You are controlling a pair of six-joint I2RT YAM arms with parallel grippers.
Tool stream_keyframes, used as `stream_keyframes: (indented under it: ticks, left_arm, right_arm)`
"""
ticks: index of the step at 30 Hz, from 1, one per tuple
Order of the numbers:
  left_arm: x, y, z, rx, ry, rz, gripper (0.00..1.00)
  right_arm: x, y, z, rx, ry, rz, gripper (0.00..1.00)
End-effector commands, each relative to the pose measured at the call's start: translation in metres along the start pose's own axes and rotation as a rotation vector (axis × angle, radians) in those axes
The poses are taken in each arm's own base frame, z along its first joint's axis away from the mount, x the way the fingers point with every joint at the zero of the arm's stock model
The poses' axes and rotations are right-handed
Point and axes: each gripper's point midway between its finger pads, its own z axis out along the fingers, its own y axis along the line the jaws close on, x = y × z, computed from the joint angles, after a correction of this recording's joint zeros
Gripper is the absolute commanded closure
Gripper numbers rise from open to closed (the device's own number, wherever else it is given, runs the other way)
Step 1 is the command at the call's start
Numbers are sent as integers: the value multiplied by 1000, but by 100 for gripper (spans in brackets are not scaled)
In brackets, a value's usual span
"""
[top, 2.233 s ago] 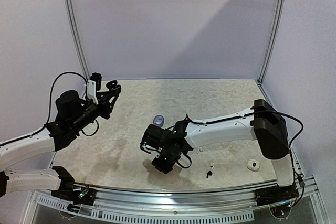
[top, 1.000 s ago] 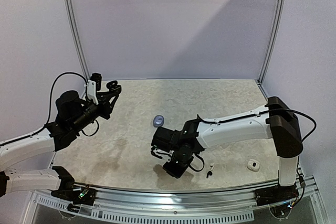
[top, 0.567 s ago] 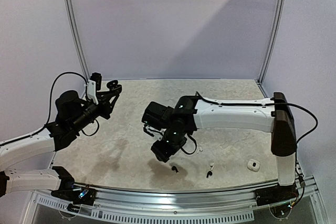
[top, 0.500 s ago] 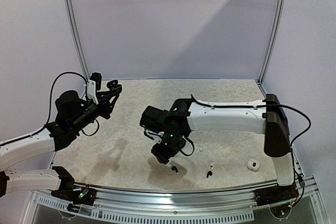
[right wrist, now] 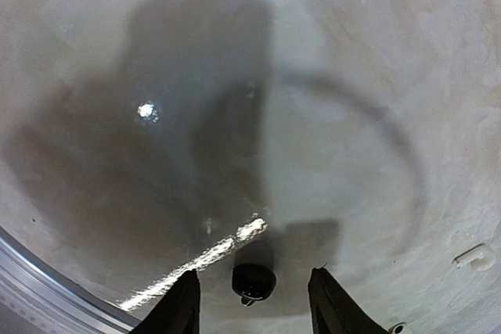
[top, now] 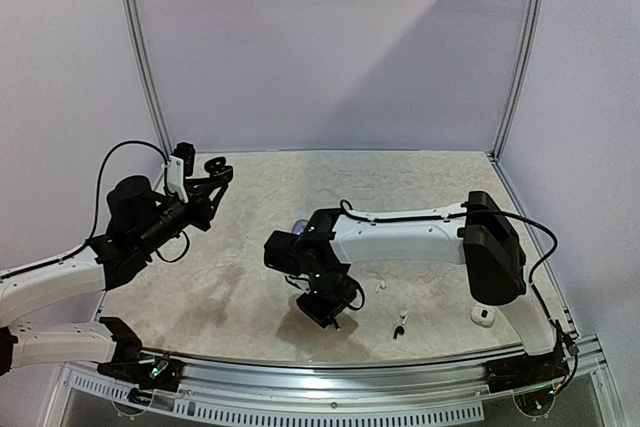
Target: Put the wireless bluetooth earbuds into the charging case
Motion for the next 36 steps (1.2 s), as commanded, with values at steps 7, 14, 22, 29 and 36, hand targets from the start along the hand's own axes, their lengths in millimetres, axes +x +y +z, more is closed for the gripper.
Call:
stream_keyframes:
  ticks: [7, 14, 22, 29, 36]
  left_arm:
    - [2, 1, -1, 5, -3, -17, 100]
    - [2, 0, 0, 9, -6, -16, 100]
    - [2, 0, 0, 8, -4, -11, 100]
    - [1, 1, 0, 3, -8, -7, 100]
    - [1, 0, 0, 8, -11, -6, 100]
  right_arm:
    - [-3, 3, 12, -3, 19, 20, 63]
    - [2, 1, 20, 5, 40, 29, 70]
    - [6, -4, 24, 22, 57, 44, 73]
    - [10, -7, 26, 36, 74, 43, 73]
    - [2, -7, 23, 39, 39, 42, 85]
